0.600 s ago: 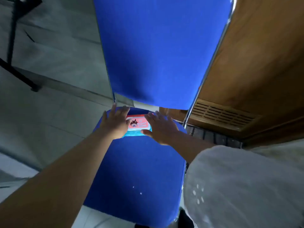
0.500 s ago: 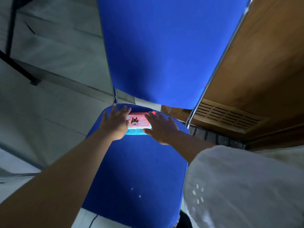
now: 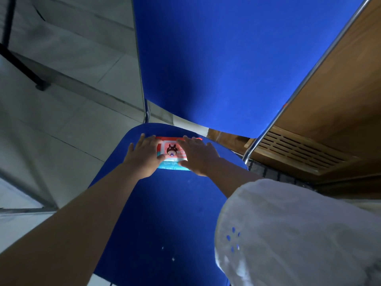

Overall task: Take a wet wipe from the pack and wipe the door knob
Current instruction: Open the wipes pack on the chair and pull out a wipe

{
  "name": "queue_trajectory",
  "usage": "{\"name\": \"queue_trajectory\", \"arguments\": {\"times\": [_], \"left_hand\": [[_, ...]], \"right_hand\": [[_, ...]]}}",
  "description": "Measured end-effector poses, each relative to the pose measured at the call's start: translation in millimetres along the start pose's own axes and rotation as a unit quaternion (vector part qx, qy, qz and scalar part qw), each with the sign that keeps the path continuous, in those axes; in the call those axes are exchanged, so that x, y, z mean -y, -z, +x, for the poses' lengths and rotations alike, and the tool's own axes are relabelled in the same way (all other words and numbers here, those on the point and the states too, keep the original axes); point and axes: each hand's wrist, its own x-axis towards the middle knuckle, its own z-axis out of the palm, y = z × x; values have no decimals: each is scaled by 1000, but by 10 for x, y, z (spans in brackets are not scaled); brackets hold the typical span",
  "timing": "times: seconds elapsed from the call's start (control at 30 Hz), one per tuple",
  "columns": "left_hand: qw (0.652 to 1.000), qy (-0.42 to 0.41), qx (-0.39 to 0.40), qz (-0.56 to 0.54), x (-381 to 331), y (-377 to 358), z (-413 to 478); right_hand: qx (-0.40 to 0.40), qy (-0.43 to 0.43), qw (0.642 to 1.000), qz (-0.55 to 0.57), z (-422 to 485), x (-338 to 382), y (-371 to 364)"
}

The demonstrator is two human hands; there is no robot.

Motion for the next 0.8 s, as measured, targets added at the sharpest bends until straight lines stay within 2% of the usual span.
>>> {"name": "queue_trajectory", "arguments": {"times": [0.17, 0.27, 0.37, 0.57, 0.8], "left_hand": [[999, -28, -16, 39, -32, 25, -50], [992, -60, -14, 112, -29, 26, -90], [988, -73, -6, 137, -52, 42, -109], [984, -89, 13, 156, -40, 46, -159], [979, -97, 10, 181, -62, 10, -186]], "right_hand": [[-77, 24, 997, -14, -65, 24, -11], [-82, 36, 996, 25, -158, 0, -83], [-88, 56, 994, 38, -198, -52, -95], [-88, 98, 991, -28, -249, -93, -90], [-118, 9, 990, 83, -246, -44, -28]]}}
